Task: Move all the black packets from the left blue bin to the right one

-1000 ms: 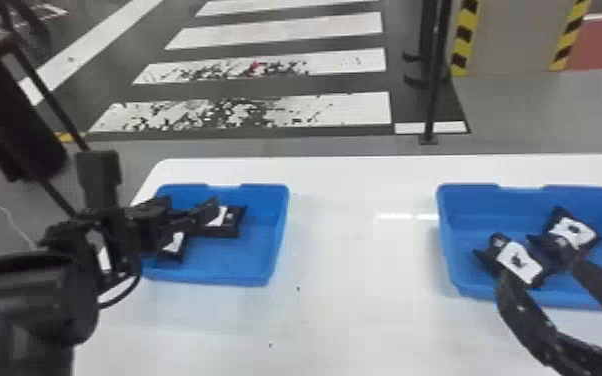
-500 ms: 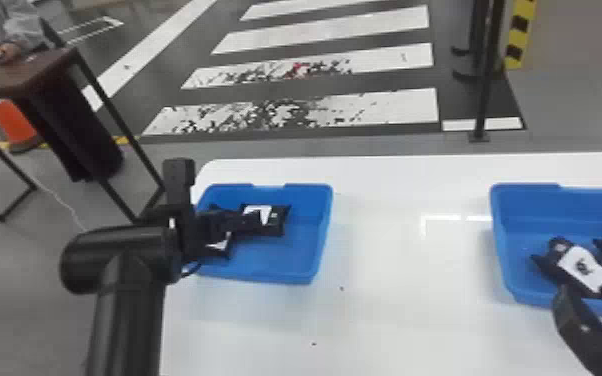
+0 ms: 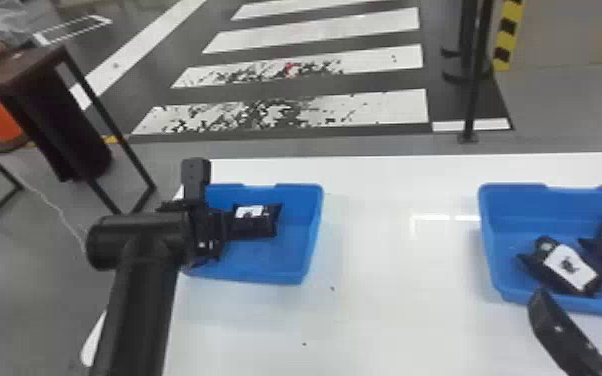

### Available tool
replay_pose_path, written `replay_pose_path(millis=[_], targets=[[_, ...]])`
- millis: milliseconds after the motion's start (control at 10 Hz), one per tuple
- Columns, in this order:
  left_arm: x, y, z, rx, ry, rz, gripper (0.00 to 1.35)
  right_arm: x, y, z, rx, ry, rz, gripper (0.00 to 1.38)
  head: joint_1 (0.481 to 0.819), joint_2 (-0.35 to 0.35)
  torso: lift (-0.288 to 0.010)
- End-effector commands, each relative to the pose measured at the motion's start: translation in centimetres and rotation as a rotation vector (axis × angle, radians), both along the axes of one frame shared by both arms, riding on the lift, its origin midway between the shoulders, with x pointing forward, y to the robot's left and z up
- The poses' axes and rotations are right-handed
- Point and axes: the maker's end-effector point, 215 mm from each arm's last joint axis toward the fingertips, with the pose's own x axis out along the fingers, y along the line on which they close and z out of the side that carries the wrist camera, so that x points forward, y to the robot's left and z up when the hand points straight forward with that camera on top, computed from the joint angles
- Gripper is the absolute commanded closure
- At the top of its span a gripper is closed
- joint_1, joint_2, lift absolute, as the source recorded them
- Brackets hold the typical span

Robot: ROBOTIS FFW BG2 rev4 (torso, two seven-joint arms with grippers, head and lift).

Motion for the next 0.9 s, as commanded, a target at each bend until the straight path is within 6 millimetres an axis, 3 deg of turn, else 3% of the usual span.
replay_pose_path(millis=[0,100,200,400,500,600,800], targets=[[1.6,-1.0,-0.4,0.016,-0.003,-0.045,0.54,0.1,0.4,-0.2,0.008,0.003,0.008,0.17,0.695,0.286,-0.14],[2.1,-1.0,0.0,0.015,-0.03,-0.046,0.86,0.1,0.4,-0.2,0.012,0.006,0.009,0.17,0.695,0.281,-0.14],[1.8,-1.3,-0.5,0.003,-0.026,-0.045,1.09,0.0,0.6,-0.5,0.02,0.016,0.015,0.17,0.695,0.275,-0.14],[0.6,-2.0,-1.8,-0.002,0.015,-0.066,1.22,-0.1,0.7,-0.9,0.028,0.028,0.017,0.17,0.695,0.269,-0.14],[0.4,-2.1,-1.8,-0.008,-0.001,-0.088,1.21,-0.1,0.7,-0.9,0.03,0.027,0.019,0.18,0.695,0.267,-0.14],[-0.1,-3.0,-0.9,-0.044,-0.029,-0.111,1.21,-0.1,0.7,-0.7,0.031,0.025,0.022,0.18,0.695,0.265,-0.14],[-2.4,-5.2,4.5,-0.08,-0.153,-0.158,1.21,0.0,0.7,-0.4,0.038,0.02,0.022,0.18,0.695,0.257,-0.14]])
